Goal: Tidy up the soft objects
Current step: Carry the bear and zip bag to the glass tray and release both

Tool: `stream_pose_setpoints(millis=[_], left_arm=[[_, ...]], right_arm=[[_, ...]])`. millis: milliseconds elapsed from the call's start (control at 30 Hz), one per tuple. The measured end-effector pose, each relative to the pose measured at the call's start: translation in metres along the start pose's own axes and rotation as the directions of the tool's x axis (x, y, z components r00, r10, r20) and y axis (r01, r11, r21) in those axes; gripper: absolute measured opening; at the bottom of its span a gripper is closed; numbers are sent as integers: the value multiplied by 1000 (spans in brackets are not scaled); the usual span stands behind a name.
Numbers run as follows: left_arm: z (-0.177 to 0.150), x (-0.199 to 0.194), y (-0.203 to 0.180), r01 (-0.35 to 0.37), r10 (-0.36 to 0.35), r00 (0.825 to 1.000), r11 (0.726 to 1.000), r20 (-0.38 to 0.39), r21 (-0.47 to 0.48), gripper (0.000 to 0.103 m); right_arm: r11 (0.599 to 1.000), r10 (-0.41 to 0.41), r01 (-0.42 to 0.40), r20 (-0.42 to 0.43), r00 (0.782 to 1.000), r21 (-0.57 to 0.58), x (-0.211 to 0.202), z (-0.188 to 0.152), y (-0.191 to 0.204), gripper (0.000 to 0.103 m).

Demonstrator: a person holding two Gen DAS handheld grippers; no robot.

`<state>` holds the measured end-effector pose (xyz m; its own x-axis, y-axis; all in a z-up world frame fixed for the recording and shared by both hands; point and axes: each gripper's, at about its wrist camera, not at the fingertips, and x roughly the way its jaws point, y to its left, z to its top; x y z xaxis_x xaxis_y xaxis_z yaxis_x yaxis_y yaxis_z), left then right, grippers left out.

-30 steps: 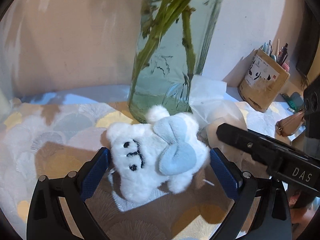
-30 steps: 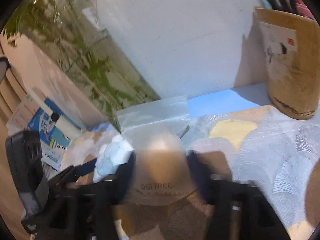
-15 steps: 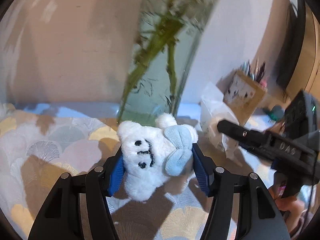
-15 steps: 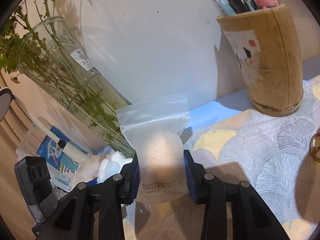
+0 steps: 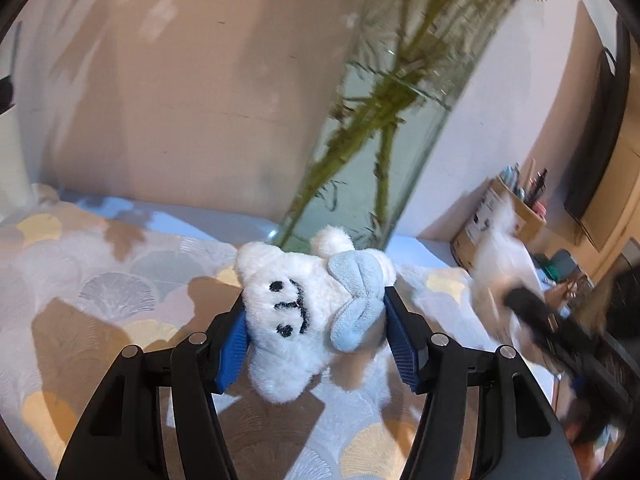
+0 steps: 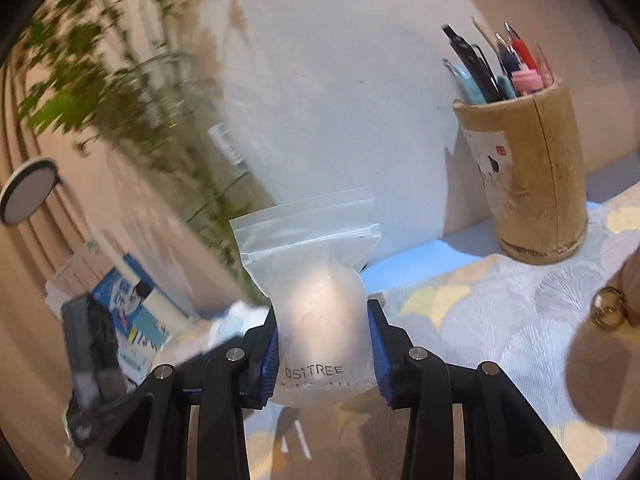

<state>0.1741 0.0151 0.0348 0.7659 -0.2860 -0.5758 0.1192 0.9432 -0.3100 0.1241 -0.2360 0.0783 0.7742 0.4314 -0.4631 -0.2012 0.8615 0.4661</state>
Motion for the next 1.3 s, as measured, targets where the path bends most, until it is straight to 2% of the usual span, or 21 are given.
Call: stream_pose_setpoints(millis=[67,133,200,300,333,400,533,600,700,800,900,1000,1100,1300], left_arm=[[-1,-2,6,-15,14,1000,999,-8,-37,59],[-11,-7,14,-35,28,997,994,-69,-100,59],[-27,-20,12,18,-32,996,986,-80,-166,59],[-47,-51,-3,28,-44,996,983,-82,-180,59],[-49,-60,-14,55,-70,995,981,-76,-187,59],[-51,-78,-34,87,-98,993,982,-60,-169,59],[-37,-111,-109,147,-147,989,989,-26,-14,59],[-26,-123,-144,193,-194,981,981,0,30,59],[-13,-141,-197,272,-275,961,958,22,87,59],[-7,-149,-257,344,-351,937,922,5,180,59],[-13,-150,-317,392,-403,915,878,-18,274,59],[-24,-136,-365,436,-441,896,846,-57,306,59],[-34,-111,-400,448,-444,892,839,-87,309,59],[-48,-47,-446,425,-403,905,851,-136,310,59]], right_arm=[[1000,-16,16,-9,1000,-22,-13,-10,9,39],[1000,-15,15,-22,1000,-18,-31,-24,17,39],[1000,-8,8,-25,1000,-11,-49,-36,24,39],[999,29,-30,-24,999,-21,-90,-55,37,38],[999,34,-34,-22,999,-25,-100,-57,39,38],[998,59,-59,-1,998,-27,-129,-58,45,38],[996,81,-78,75,994,-34,-186,-39,52,38],[997,67,-61,117,991,-57,-213,-23,55,38],[998,31,-21,165,986,-62,-251,3,46,38],[998,-24,37,213,977,-57,-291,27,32,38],[990,-122,135,255,959,-32,-337,48,7,38],[979,-203,205,258,944,21,-373,62,-25,38],[958,-285,268,242,927,99,-403,68,-62,38],[906,-404,365,180,897,215,-431,49,-122,38]])
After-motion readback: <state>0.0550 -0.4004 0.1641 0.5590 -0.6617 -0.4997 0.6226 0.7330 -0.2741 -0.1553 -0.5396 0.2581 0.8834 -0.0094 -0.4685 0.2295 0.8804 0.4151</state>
